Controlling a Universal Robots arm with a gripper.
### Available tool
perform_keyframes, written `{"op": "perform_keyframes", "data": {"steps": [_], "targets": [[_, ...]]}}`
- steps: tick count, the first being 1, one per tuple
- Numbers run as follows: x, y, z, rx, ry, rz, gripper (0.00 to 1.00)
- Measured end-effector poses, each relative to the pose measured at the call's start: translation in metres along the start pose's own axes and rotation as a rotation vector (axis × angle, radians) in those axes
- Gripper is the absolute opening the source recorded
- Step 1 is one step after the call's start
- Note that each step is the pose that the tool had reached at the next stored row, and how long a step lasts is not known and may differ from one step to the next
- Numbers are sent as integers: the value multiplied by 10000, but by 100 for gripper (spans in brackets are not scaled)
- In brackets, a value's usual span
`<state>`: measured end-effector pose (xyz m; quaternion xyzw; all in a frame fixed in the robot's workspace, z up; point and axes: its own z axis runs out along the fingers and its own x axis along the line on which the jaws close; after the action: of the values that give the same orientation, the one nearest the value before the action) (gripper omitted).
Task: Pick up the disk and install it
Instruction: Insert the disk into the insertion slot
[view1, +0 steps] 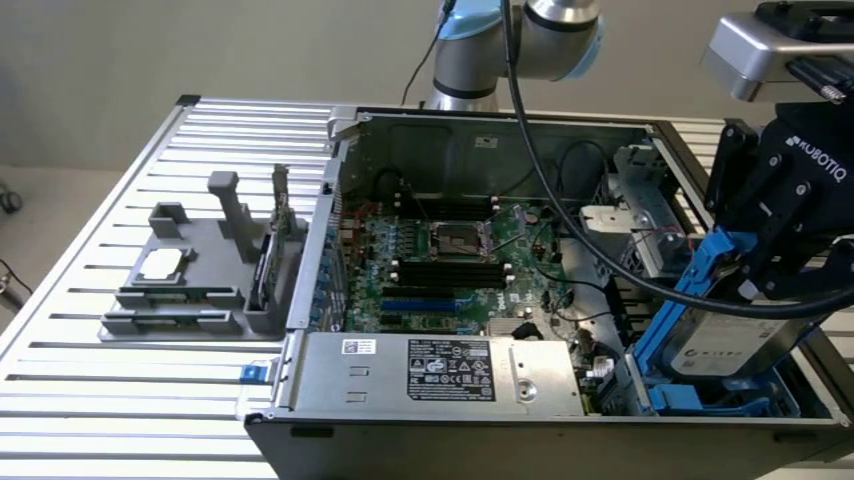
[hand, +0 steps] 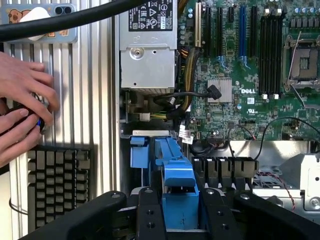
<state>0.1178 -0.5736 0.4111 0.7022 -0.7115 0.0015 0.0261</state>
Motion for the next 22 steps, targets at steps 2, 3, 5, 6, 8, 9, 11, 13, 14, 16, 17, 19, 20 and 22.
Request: {"op": "perform_keyframes", "data": {"steps": [2,3,5,6,8,9,11,13,14,16,17,19,20,22], "targets": [[0,0,1,0,1,-2,32],[0,0,3,0,-1,-3,32],[2,0,4,0,-2,-5,32],[2,0,4,0,-2,-5,32],[3,0,4,-4,-1,-6,32],[3,0,4,-7,-1,-5,32],[3,0,4,-10,0,-6,32],[4,0,4,-10,0,-6,32],[5,-1,4,-10,0,-6,32],[7,0,6,-12,-14,-6,32],[8,0,7,-12,-9,-6,33],[11,0,4,-9,0,-6,39],[12,-1,4,-10,0,-6,39],[12,-1,4,-10,-1,-6,39]]}}
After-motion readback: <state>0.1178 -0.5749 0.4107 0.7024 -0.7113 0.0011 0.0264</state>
